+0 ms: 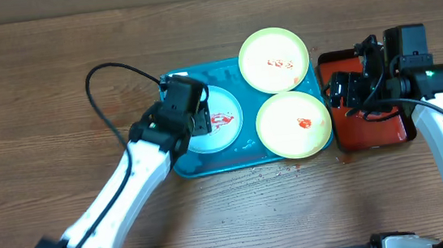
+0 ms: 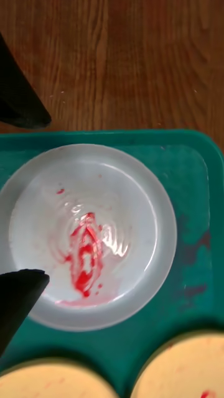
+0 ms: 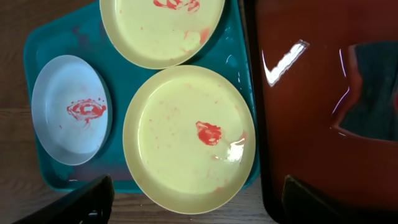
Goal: Clean dirty plates on tray and stack at the side
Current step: 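Move the left gripper to the white plate's left rim and grip it, then lower the right gripper into the red tray and grasp the sponge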
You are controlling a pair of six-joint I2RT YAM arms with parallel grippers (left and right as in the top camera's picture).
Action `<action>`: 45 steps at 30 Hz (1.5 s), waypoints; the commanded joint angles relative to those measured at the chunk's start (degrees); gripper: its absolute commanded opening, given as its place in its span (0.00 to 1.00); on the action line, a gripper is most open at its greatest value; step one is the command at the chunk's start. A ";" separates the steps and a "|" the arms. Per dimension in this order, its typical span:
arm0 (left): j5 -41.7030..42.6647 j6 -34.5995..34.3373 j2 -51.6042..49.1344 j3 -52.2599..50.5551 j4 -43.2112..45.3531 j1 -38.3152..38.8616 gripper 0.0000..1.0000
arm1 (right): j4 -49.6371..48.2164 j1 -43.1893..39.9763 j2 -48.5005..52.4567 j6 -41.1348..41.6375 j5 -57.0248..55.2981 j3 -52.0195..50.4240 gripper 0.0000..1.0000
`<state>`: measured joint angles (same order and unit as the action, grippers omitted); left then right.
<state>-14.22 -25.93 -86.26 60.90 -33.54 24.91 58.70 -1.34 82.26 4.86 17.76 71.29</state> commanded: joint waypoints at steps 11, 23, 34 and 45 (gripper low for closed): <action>13.68 5.42 -18.73 14.97 -4.70 -12.20 0.60 | -0.09 0.33 -0.04 -0.17 0.35 1.27 0.88; 15.47 6.51 -24.76 16.52 -8.70 -11.61 0.50 | -0.35 0.33 -0.04 -0.20 0.35 1.27 0.87; 15.74 7.74 -26.88 16.46 -10.05 -11.37 0.36 | -0.28 0.33 -0.04 -0.22 0.33 1.18 0.86; 15.54 7.69 -26.88 15.91 -11.63 -11.39 0.37 | 0.26 0.33 -0.02 -0.20 0.35 1.16 0.84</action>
<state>0.89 -19.25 -112.33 76.23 -45.06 13.15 59.07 -1.34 82.26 4.86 17.78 71.29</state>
